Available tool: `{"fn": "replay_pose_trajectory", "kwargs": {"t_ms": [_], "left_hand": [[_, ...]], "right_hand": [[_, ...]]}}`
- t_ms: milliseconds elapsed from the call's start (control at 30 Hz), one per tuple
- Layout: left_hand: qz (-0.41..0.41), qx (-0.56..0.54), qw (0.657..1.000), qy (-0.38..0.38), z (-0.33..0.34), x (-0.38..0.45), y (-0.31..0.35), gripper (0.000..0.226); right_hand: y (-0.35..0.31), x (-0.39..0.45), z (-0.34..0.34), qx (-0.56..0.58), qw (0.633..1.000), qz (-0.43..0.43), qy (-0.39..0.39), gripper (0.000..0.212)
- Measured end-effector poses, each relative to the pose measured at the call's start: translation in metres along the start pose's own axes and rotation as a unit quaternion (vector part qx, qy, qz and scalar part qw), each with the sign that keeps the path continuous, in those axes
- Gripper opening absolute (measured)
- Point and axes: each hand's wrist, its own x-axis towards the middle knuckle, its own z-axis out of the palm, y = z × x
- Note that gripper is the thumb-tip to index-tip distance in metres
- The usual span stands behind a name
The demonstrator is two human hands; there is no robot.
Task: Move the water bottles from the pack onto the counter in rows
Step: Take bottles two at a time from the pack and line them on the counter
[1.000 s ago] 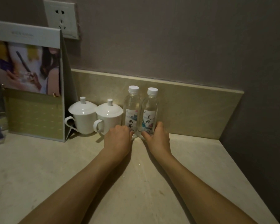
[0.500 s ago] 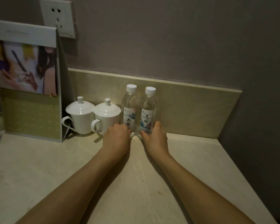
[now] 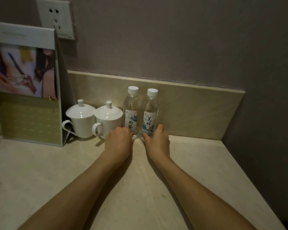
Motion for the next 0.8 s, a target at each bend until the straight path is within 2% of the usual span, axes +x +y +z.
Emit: {"fn": "replay_pose_trajectory", "kwargs": {"t_ms": [533, 667, 800], "left_hand": [[0.027, -0.009, 0.999, -0.016, -0.016, -0.012, 0.008, 0.028], [0.055, -0.063, 0.996, -0.032, -0.022, -0.018, 0.029, 0.029], [0.086, -0.091, 0.992, -0.004, -0.027, -0.032, 0.048, 0.034]], "right_hand": [[-0.009, -0.013, -0.026, -0.011, 0.999, 0.023, -0.038, 0.048], [-0.007, -0.022, -0.049, -0.016, 1.000, 0.002, -0.015, 0.055], [0.000, -0.034, -0.077, -0.006, 1.000, -0.007, 0.013, 0.046]]}}
